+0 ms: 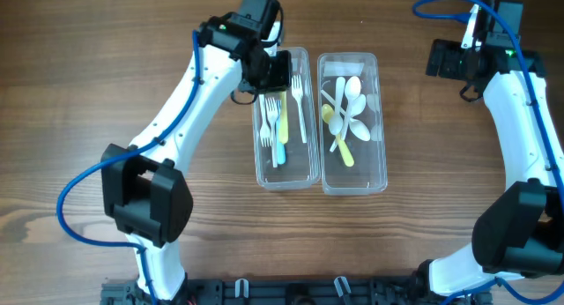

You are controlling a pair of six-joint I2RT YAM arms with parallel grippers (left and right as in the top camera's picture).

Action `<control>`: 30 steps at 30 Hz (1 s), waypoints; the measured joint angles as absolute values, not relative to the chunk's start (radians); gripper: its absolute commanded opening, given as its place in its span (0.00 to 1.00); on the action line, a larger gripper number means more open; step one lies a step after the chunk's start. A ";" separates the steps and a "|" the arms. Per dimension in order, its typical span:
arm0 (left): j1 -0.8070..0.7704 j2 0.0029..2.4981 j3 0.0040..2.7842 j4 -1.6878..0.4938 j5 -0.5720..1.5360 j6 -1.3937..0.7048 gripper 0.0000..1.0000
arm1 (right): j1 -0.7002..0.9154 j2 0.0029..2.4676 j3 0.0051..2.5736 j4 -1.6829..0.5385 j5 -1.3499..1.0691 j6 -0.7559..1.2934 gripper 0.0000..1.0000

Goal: Pack container

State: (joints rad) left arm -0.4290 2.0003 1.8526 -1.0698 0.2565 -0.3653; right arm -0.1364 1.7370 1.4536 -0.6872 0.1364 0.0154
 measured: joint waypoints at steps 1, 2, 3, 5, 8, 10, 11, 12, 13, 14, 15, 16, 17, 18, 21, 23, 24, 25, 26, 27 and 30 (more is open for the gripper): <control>-0.429 2.001 1.853 -1.070 0.256 -0.366 0.12 | -0.136 1.737 1.454 -0.687 0.136 0.015 1.00; -0.429 2.001 1.853 -1.070 0.254 -0.366 0.29 | -0.136 1.737 1.454 -0.687 0.136 0.015 1.00; -0.428 2.001 1.853 -1.070 0.252 -0.366 0.37 | -0.136 1.737 1.454 -0.687 0.136 0.015 1.00; -0.425 2.001 1.853 -1.070 0.248 -0.364 0.42 | -0.136 1.737 1.454 -0.687 0.136 0.015 1.00; -0.423 2.001 1.853 -1.070 0.233 -0.369 0.46 | -0.136 1.737 1.454 -0.687 0.136 0.015 1.00; -0.422 2.001 1.853 -1.070 0.221 -0.372 0.47 | -0.136 1.737 1.454 -0.687 0.136 0.015 1.00; -0.422 2.001 1.853 -1.070 0.214 -0.373 0.50 | -0.136 1.737 1.454 -0.687 0.136 0.015 1.00; -0.422 2.001 1.853 -1.069 0.206 -0.373 0.53 | -0.136 1.737 1.454 -0.687 0.136 0.015 1.00; -0.421 2.001 1.853 -1.069 0.199 -0.371 0.56 | -0.136 1.737 1.454 -0.687 0.136 0.015 1.00; -0.419 2.001 1.853 -1.067 0.189 -0.371 0.59 | -0.136 1.737 1.454 -0.687 0.136 0.015 1.00; -0.417 2.001 1.853 -1.064 0.181 -0.370 0.60 | -0.136 1.737 1.454 -0.687 0.136 0.015 1.00; -0.411 2.001 1.853 -1.058 0.168 -0.356 0.61 | -0.136 1.737 1.454 -0.687 0.136 0.015 1.00; -0.403 2.001 1.853 -1.053 0.151 -0.346 0.63 | -0.136 1.737 1.454 -0.687 0.136 0.015 1.00; -0.390 2.001 1.853 -1.051 0.134 -0.332 0.67 | -0.136 1.737 1.454 -0.687 0.136 0.015 1.00; -0.347 2.001 1.853 -1.047 0.081 -0.312 0.76 | -0.136 1.737 1.454 -0.687 0.136 0.015 1.00; -0.266 2.001 1.853 -1.035 0.036 -0.293 0.79 | -0.136 1.737 1.454 -0.687 0.136 0.015 1.00; -0.240 2.001 1.853 -1.031 0.028 -0.291 0.81 | -0.136 1.737 1.454 -0.687 0.136 0.015 1.00; -0.199 2.001 1.853 -1.028 0.021 -0.290 0.85 | -0.136 1.737 1.454 -0.687 0.136 0.015 1.00; -0.159 2.001 1.853 -1.028 0.012 -0.290 0.91 | -0.136 1.737 1.454 -0.687 0.136 0.015 1.00; -0.130 2.001 1.853 -1.028 0.006 -0.287 0.95 | -0.136 1.737 1.454 -0.687 0.136 0.015 1.00; -0.025 2.001 1.853 -1.028 -0.008 -0.282 1.00 | -0.136 1.737 1.454 -0.688 0.136 0.015 1.00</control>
State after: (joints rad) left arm -0.0250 2.0010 1.8526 -1.0275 -0.0082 -0.2821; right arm -0.1364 1.7367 1.4536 -0.6876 0.1364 0.0154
